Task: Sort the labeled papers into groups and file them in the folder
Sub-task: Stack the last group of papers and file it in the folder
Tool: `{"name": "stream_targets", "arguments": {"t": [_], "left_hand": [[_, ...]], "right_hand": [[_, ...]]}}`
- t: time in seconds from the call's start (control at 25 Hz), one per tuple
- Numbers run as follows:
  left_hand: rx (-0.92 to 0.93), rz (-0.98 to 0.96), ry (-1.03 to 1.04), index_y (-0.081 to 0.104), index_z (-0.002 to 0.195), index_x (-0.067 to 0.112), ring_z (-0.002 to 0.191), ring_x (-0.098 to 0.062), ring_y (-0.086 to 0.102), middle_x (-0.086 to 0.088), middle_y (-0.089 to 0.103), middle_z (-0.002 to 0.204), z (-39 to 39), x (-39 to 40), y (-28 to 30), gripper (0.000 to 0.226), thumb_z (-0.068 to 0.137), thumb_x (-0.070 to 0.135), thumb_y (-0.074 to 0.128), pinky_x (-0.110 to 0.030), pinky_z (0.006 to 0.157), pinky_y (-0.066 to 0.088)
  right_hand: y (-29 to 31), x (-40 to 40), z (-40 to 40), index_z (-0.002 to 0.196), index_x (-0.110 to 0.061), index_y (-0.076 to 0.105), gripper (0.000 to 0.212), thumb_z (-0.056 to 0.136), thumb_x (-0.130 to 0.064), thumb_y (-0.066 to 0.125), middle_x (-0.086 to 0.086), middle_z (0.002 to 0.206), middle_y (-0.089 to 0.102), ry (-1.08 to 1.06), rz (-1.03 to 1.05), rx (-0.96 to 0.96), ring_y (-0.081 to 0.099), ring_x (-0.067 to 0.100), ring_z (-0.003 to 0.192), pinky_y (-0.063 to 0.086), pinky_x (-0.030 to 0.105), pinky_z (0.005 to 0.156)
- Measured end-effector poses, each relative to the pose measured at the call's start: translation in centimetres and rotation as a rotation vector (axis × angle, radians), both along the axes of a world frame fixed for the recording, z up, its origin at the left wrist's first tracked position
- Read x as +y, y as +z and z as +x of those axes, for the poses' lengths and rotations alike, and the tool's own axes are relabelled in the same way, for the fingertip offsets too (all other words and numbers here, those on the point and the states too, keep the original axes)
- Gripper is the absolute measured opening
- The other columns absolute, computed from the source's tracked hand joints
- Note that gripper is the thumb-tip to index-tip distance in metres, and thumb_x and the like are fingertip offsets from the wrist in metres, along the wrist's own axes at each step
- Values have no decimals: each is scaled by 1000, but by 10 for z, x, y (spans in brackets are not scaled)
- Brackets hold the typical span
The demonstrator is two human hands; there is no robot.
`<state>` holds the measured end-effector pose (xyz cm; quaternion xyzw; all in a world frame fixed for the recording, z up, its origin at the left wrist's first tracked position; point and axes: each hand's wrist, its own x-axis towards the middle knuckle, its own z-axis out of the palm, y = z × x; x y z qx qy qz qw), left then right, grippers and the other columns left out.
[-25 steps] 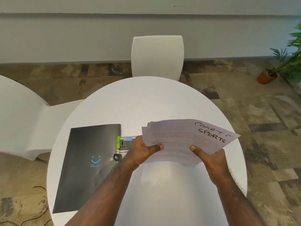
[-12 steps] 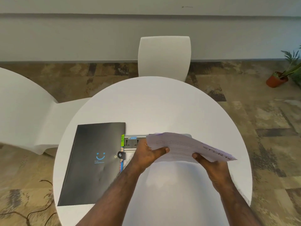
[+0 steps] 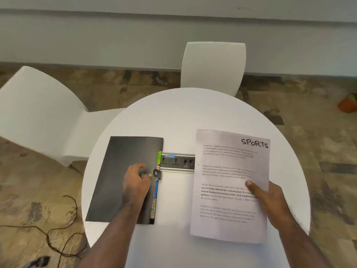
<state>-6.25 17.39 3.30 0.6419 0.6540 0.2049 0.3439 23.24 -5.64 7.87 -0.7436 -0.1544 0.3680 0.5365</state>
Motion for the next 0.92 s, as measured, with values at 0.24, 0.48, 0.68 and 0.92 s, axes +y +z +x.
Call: {"name": "stream_targets", "arguments": {"t": [0.24,0.48,0.68,0.92], "left_hand": [[568,-202,-257,32,148,25,151,-32,8,-5,11,165,-14,-13,-53,75,85,51,63,-68,109,25],[651,-212,-289,27,149,23,149,-41,14,-9,9,165,-3,-14,-51,72,90,46,60,-66,108,32],[633,-274,-399,15,153,27,151,-40,6,-5,-6,166,-4,-15,-49,88,84,46,66,-69,107,30],[622,-374,-389,4,156,33,151,-35,-7,1,-18,165,-27,-28,-50,102,81,50,70,-73,107,24]], "right_hand": [[-14,-24,-15,116,-9,68,32,85,-18,70,9,103,77,55,-60,124,75,27,93,57,48,87],[-8,-32,-22,113,-11,70,29,84,-16,70,6,100,78,33,-84,128,75,25,92,61,40,82],[-1,-36,-20,109,-11,70,22,87,-13,69,7,98,78,24,-79,139,75,26,90,60,35,76],[4,-34,-22,109,-11,70,23,86,-12,70,6,97,78,16,-65,133,75,24,89,62,28,72]]}}
